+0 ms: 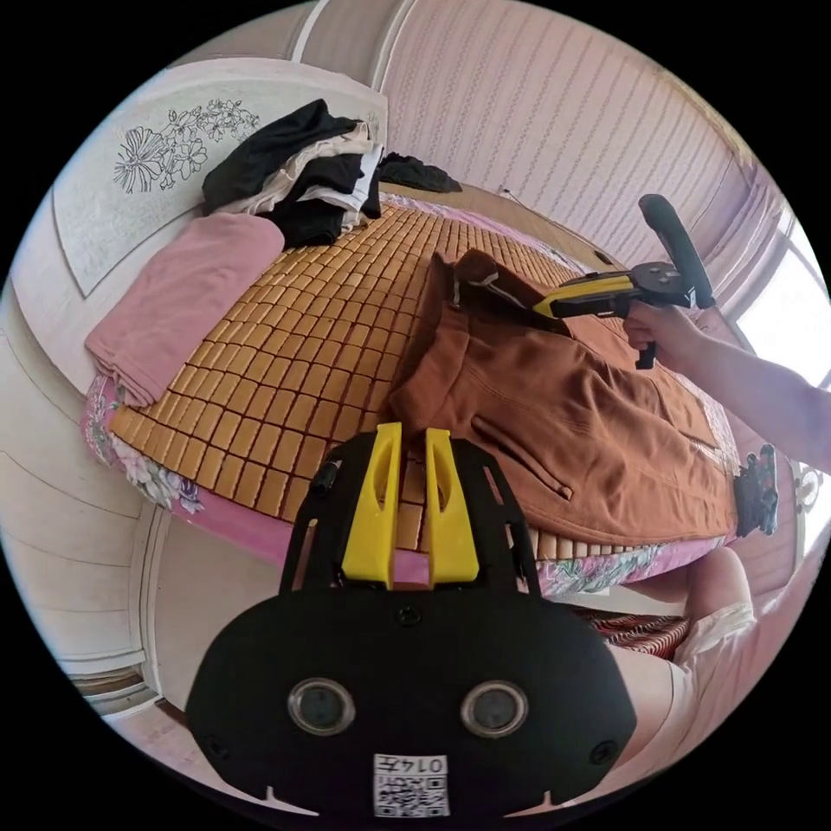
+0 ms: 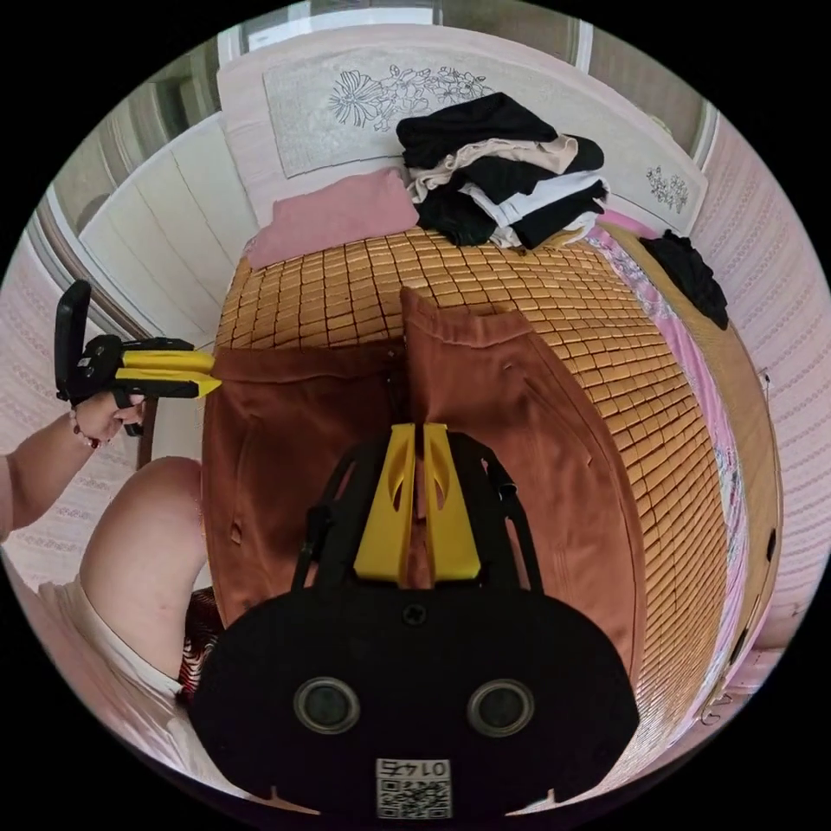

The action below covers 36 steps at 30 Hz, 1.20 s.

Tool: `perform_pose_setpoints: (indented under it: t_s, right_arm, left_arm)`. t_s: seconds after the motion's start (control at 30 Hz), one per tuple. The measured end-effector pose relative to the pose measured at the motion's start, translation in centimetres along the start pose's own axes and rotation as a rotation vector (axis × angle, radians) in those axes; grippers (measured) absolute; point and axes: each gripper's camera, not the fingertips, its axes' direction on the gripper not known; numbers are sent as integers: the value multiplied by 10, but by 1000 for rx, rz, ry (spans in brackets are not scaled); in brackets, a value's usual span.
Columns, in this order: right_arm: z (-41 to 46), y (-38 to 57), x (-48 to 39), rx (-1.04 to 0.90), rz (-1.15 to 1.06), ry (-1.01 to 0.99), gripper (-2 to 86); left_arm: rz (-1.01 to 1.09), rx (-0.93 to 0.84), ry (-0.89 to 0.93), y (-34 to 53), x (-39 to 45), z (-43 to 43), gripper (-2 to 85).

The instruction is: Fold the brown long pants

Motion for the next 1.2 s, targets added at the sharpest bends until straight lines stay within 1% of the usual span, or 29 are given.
perform_pose_setpoints:
  t_s: [0.1, 0.17, 0.2, 0.3, 0.4, 0.47, 0.5, 0.57, 0.6, 0.67, 0.7, 0.73, 0.77, 0.8, 0.87, 0.9, 0.97, 1.0, 1.07, 1.13, 1.2]
  right_arm:
    - [19, 0, -23, -48, -96, -24, 3]
    - [36, 11, -36, -125, -123, 18, 0]
    - [35, 15, -37, -126, -123, 27, -1]
    - [7, 56, -31, -50, -100, 60, -6]
    - [-40, 132, -6, 15, 26, 54, -5]
    - [-79, 217, 14, 18, 169, 121, 2]
    - [-87, 240, 19, 4, 218, 149, 3]
    - [-118, 342, 35, -77, 428, 231, 3]
    - [-126, 369, 38, -95, 483, 234, 2]
    - [-156, 480, 45, -130, 730, 196, -2]
    - [-163, 508, 45, -136, 789, 179, -1]
    - [-177, 562, 44, -141, 922, 145, 2]
    - [-192, 613, 41, -117, 1050, 112, 8]
    - [-199, 638, 38, -94, 1111, 103, 20]
    - [-225, 732, 24, 12, 1356, 78, 60]
    - [-230, 754, 20, 43, 1410, 74, 68]
    - [-248, 830, 0, 181, 1595, 74, 81]
    - [-251, 846, -5, 214, 1632, 76, 82]
    - [-261, 905, -25, 352, 1749, 63, 77]
    - [-265, 942, -39, 419, 1827, 71, 66]
    - [-265, 972, -50, 431, 1884, 84, 63]
  left_arm:
    - [-49, -51, -72, 16, -11, -12, 53]
    - [-138, -97, -45, 26, -26, -6, 57]
    - [-186, -99, -16, 30, -35, -5, 59]
    - [-258, -45, 51, 32, -50, -22, 60]
    - [-242, 25, 49, 32, -59, -46, 51]
    - [-259, 40, 77, 34, -67, -54, 53]
    - [-284, 50, 86, 36, -72, -56, 62]
    - [-349, 43, 32, 40, -80, -57, 88]
    - [-387, 22, -16, 42, -84, -55, 113]
    - [-424, -11, -1, 42, -90, -50, 131]
    - [-455, -27, 50, 42, -95, -46, 132]
    - [-493, -34, 119, 41, -99, -43, 133]
    - [-511, -32, 150, 41, -102, -42, 133]
    - [-535, -20, 196, 39, -104, -42, 132]
    - [-526, -23, 210, 32, -104, -42, 129]
    - [-479, -52, 201, 24, -100, -39, 129]
    - [-431, -128, 207, 15, -94, -28, 134]
    - [-424, -135, 203, 11, -92, -26, 136]
    - [-444, -148, 197, 3, -94, -25, 137]
    - [-496, -157, 218, -4, -101, -25, 140]
    - [-527, -168, 242, -8, -108, -26, 141]
